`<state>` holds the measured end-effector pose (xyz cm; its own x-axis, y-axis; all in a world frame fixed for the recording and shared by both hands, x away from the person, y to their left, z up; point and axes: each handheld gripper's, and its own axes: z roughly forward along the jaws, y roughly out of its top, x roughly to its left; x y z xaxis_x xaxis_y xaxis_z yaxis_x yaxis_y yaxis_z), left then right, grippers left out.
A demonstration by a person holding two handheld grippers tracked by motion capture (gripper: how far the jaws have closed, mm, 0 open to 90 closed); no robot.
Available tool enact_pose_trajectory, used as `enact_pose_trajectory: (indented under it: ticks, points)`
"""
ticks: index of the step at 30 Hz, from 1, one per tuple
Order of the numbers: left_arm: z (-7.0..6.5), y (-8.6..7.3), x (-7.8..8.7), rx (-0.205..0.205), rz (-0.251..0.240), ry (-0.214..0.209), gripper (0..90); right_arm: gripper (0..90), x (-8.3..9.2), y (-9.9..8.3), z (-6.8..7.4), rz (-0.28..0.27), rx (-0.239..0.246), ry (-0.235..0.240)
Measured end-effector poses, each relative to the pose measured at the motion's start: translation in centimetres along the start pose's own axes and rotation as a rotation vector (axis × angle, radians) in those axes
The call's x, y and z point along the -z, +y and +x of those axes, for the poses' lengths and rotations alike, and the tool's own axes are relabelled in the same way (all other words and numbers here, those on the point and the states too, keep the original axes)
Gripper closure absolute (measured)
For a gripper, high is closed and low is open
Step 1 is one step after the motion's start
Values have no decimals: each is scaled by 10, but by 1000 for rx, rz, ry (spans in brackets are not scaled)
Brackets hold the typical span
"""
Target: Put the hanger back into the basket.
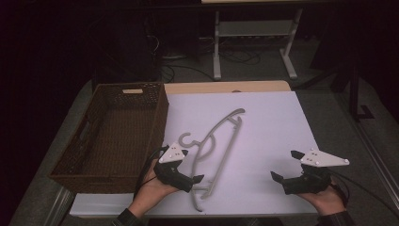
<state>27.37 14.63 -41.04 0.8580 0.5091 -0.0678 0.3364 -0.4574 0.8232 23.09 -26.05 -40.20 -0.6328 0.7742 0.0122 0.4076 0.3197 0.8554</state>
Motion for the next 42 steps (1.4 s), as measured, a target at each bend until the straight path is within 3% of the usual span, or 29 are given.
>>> enact_pose_trajectory:
  ticks: [12,23,31,37,42]
  points:
    - [-1,-1,0,4,3,11,0,0,-2,0,1,5,2,3]
    - [2,6,-10,8,28,43,2,0,-5,1,2,13,2,18]
    - [11,13,-28,6,68,66,85,0,-9,-2,0,24,2,34]
    - [22,15,-37,51,92,111,180,0,-10,0,3,22,15,41]
    - [32,18,-44,78,100,158,314,0,-9,0,5,23,17,39]
